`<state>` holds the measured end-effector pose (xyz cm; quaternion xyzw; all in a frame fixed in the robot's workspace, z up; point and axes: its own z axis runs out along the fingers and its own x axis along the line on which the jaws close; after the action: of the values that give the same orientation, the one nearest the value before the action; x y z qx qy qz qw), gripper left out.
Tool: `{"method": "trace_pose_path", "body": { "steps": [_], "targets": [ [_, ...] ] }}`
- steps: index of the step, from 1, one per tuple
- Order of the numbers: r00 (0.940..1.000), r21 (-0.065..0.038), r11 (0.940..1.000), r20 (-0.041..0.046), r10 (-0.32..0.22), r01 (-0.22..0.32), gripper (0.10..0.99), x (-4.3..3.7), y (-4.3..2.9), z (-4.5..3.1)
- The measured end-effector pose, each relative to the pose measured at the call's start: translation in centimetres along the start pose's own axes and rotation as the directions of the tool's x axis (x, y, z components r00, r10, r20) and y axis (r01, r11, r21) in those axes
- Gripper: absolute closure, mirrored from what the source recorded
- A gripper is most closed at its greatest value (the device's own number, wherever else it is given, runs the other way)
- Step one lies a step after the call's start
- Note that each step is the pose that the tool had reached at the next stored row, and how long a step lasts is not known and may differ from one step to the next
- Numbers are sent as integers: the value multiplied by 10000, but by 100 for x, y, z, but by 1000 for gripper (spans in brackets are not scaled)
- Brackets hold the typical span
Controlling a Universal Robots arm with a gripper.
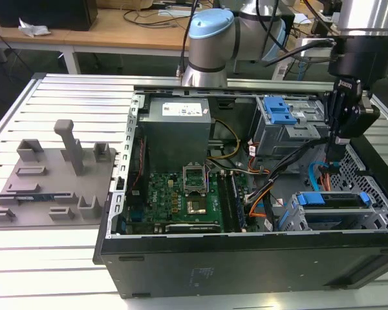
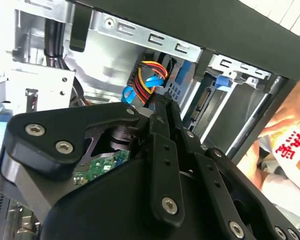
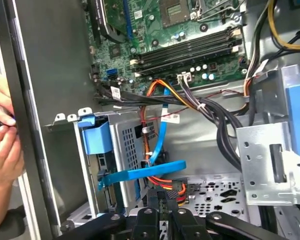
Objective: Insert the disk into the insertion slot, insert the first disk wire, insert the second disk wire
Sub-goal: 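Insert the first disk wire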
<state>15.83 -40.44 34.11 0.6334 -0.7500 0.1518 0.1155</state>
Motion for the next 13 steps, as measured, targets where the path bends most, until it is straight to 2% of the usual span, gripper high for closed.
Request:
{"method": "trace_pose_path", "body": {
  "steps": [1,2,4,7,12,13],
  "targets": [
    [9999,-81,10000,111,-31,32,922,3,-17,-8],
    [9997,-104,9999,227,-40,42,922,6,-32,-18],
    [9992,-134,9999,387,-40,45,922,39,-51,-22],
    [9986,-157,9999,530,-35,43,922,117,-66,3],
    [9976,-183,9998,686,-31,44,922,257,-90,44],
    [9972,-193,9998,742,-29,43,922,300,-97,59]
  ]
}}
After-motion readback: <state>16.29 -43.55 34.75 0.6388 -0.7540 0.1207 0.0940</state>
